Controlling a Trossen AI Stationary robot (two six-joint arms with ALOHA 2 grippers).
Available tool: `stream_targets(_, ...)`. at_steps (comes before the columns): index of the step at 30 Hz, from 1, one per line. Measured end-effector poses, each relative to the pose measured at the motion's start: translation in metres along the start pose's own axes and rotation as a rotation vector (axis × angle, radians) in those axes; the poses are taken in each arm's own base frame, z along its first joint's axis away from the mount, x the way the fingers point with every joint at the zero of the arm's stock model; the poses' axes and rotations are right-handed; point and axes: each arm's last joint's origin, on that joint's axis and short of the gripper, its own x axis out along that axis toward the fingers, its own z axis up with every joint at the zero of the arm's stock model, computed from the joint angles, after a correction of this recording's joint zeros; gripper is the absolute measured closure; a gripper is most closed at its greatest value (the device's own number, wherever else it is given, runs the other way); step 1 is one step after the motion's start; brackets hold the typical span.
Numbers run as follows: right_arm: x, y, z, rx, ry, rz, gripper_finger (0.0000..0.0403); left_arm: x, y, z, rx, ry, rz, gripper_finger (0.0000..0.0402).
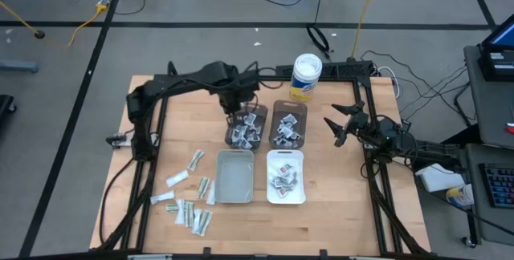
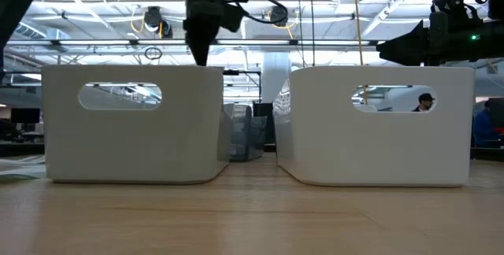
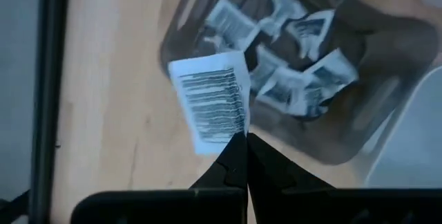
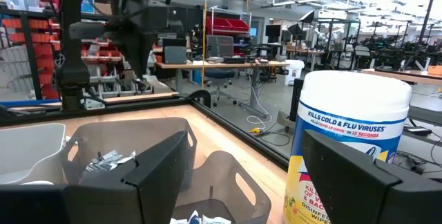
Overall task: Pick & Place First Aid Supplies
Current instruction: Put the gray pad into the left black bin
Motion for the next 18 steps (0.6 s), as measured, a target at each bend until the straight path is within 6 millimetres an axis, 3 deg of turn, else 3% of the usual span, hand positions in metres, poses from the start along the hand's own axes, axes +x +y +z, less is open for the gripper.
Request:
stream_targets(3, 0.0, 0.0, 0.0, 0.0, 0.0, 0.0, 0.0124, 0.008, -0.01, 0.01, 0.004, -0.008, -0.016, 0.0401)
stream_targets(15, 0.0, 0.0, 0.0, 0.0, 0.0, 0.0, 0.0124, 0.098, -0.044, 0.03, 0.069, 0.068, -0.039, 0.0401)
stream_targets(18, 0.0, 0.0, 0.0, 0.0, 0.0, 0.0, 0.0124, 0.111, -0.048, 0.032, 0.074, 0.053, -0.041, 0.0402)
